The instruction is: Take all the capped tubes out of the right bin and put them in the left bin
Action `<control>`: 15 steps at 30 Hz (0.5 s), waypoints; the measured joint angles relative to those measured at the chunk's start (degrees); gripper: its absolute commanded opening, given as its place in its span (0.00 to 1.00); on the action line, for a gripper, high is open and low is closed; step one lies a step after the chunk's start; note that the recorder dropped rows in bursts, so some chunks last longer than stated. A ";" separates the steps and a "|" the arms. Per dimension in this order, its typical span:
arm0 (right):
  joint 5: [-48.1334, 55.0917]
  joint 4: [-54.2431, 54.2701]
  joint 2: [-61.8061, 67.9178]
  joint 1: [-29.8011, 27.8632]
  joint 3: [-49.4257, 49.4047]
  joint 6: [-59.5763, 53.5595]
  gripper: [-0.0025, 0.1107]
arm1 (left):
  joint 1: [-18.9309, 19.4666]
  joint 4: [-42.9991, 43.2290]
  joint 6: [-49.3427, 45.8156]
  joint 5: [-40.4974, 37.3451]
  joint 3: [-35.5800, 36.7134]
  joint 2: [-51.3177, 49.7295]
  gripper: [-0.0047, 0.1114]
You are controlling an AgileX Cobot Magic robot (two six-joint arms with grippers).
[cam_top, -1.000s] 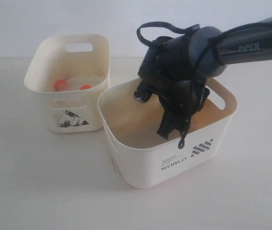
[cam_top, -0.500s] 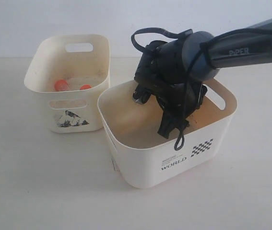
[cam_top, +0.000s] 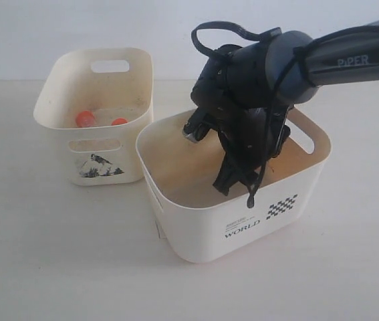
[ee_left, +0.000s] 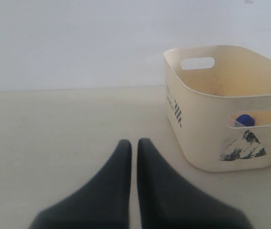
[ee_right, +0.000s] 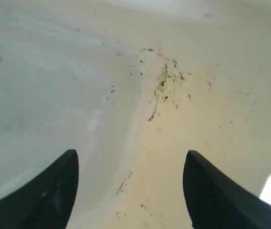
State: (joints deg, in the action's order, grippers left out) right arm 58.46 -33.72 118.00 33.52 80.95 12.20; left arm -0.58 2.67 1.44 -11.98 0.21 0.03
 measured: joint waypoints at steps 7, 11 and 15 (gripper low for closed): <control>-2.71 1.94 0.00 0.00 0.00 -0.03 0.56 | 0.00 0.00 0.00 0.00 0.00 0.00 0.08; -2.84 1.93 0.00 0.00 0.00 -0.03 0.56 | 0.00 0.00 0.00 0.00 0.00 0.00 0.08; -2.96 1.93 0.00 0.00 0.00 -0.03 0.56 | 0.00 0.00 0.00 0.00 0.00 0.00 0.08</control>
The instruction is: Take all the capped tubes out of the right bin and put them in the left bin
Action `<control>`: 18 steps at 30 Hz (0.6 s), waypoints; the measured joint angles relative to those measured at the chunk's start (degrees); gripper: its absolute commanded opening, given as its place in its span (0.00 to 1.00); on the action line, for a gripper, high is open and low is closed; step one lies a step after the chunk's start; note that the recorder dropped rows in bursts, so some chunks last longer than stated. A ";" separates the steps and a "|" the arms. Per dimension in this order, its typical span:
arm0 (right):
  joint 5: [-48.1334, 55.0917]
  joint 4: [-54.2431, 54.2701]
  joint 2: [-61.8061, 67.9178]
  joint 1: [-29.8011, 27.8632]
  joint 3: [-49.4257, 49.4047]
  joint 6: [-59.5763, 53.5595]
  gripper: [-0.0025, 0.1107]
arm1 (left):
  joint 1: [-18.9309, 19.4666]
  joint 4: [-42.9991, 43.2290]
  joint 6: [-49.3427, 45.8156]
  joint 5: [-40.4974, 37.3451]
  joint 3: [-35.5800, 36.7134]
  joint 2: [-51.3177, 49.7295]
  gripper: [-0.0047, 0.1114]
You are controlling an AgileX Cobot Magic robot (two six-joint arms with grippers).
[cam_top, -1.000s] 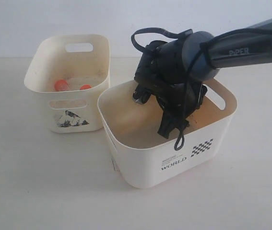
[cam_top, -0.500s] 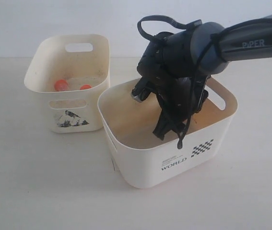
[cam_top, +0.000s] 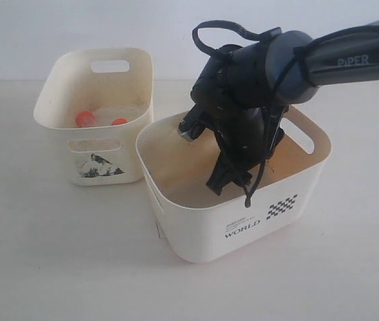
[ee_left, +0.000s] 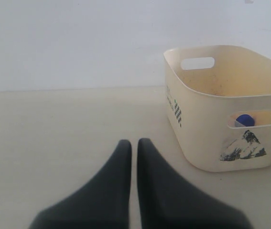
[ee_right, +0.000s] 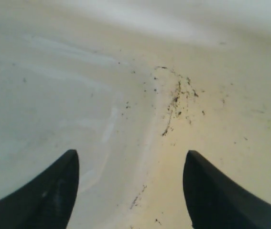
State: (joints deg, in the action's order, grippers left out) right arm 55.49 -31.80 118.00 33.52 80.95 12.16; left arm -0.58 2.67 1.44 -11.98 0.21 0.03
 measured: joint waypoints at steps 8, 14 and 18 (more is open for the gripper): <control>0.49 -0.38 0.00 -0.09 0.00 -0.28 0.56 | 0.00 0.00 0.00 0.00 0.00 0.00 0.08; 0.84 -0.61 0.00 -0.09 0.00 -0.54 0.56 | 0.00 0.00 0.00 0.00 0.00 0.00 0.08; 0.84 -0.61 0.00 -0.09 0.00 -0.54 0.56 | 0.00 0.00 0.00 0.00 0.00 0.00 0.08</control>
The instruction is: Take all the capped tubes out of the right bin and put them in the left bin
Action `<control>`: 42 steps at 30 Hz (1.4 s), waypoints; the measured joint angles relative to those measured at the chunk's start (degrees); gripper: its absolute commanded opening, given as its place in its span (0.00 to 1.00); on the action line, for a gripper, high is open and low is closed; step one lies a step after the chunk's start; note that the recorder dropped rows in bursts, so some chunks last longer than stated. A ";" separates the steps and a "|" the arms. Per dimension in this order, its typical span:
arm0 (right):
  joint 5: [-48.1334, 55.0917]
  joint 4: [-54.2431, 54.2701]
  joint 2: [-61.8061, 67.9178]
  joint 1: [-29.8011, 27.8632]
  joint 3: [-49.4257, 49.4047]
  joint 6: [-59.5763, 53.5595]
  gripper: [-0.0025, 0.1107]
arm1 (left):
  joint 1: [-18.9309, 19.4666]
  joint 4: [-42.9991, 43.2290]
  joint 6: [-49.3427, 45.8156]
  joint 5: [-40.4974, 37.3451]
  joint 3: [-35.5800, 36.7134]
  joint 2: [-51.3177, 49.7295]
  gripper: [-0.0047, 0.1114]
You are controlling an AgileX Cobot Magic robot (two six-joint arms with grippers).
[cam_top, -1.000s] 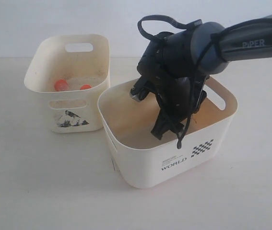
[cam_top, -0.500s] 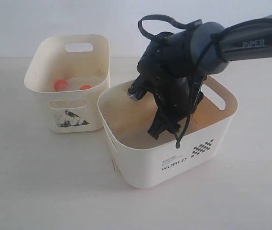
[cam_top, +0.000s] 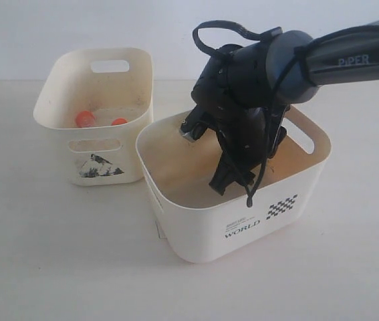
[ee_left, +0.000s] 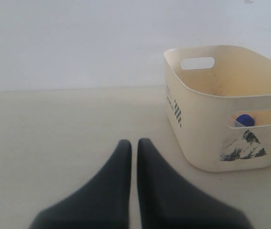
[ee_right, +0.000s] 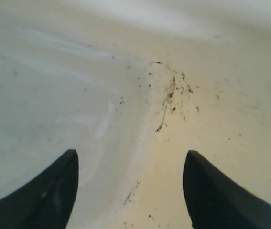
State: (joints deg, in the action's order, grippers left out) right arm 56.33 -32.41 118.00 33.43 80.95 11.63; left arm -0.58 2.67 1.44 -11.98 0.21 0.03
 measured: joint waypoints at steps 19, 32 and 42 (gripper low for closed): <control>0.00 0.00 0.00 -0.12 0.00 0.00 0.56 | 0.00 0.00 0.00 0.00 0.00 0.00 0.08; -2.43 0.00 0.00 -0.12 0.00 0.00 0.56 | 0.00 0.00 0.00 0.00 0.00 0.00 0.08; -6.83 0.00 0.00 -0.12 0.00 0.00 0.56 | 0.00 0.00 0.00 0.00 0.00 0.00 0.08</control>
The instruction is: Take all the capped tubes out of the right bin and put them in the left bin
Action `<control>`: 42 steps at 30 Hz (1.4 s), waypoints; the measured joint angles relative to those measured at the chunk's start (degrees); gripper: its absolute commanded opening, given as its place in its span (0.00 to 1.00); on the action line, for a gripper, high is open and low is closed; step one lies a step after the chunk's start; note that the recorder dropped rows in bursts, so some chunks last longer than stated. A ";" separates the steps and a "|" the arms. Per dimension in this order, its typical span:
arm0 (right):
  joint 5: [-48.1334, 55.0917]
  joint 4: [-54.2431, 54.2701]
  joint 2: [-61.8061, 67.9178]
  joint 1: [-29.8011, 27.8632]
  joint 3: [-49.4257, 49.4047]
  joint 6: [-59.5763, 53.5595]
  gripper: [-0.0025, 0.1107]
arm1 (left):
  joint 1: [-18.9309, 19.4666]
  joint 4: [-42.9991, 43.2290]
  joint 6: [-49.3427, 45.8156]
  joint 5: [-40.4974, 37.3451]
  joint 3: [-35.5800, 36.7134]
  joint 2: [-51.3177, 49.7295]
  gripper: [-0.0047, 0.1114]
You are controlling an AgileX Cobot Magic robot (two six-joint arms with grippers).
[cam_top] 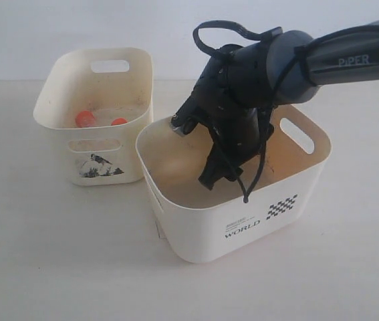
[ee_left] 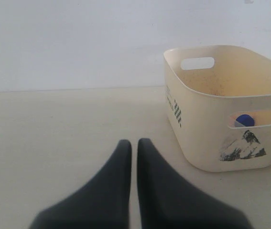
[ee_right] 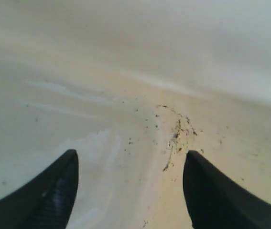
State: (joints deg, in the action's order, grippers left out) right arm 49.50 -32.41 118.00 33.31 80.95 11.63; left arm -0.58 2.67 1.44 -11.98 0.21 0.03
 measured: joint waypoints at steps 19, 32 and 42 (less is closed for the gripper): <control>-1.99 11.29 0.00 0.00 0.00 3.84 0.56 | 0.00 0.00 0.00 0.00 0.00 0.00 0.08; 0.88 11.75 0.00 0.00 0.00 5.03 0.56 | 0.00 0.00 0.00 0.00 0.00 0.00 0.08; 1.24 11.55 0.00 0.00 0.00 6.72 0.56 | 0.00 0.00 0.00 0.00 0.00 0.00 0.08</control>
State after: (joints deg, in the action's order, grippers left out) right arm 50.74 -20.86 118.00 33.31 80.95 18.34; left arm -0.58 2.67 1.44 -11.98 0.21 0.03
